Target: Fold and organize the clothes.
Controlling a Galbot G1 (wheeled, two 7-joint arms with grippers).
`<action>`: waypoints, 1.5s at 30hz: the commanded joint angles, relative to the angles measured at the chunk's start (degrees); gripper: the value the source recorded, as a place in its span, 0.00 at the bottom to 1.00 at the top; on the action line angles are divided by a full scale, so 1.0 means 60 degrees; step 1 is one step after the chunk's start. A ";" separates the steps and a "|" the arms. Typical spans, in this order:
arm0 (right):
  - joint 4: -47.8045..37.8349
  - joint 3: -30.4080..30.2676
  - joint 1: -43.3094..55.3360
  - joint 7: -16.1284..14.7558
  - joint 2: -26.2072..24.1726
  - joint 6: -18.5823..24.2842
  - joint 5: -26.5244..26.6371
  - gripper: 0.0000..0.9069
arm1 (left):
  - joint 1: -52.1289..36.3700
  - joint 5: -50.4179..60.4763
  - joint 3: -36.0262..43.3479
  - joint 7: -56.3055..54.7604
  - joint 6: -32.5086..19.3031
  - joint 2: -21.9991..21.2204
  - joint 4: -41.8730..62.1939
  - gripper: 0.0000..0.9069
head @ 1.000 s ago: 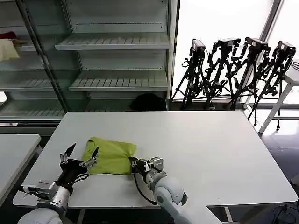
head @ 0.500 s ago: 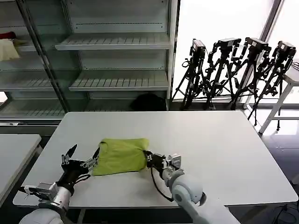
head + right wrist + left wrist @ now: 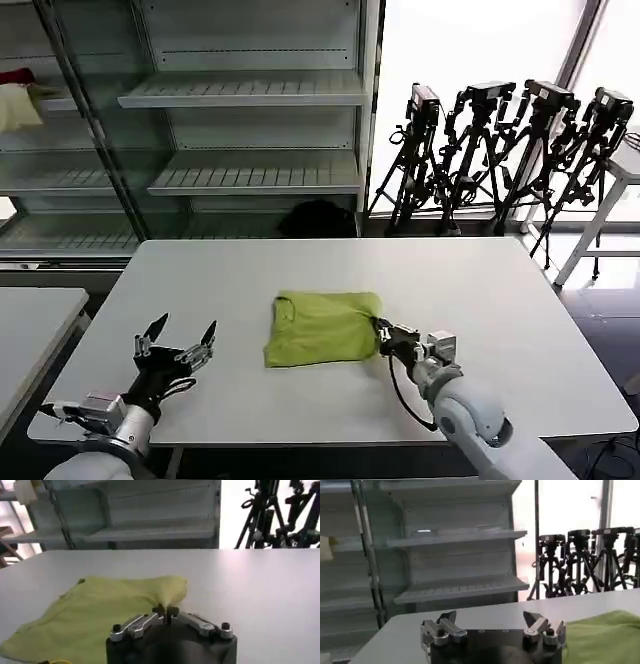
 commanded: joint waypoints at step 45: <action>0.3815 0.4315 -1.0615 0.3109 0.0147 0.8204 -0.5687 1.00 | 0.3531 0.1319 0.1283 -0.1418 -0.5209 -0.0066 -0.0542 1.00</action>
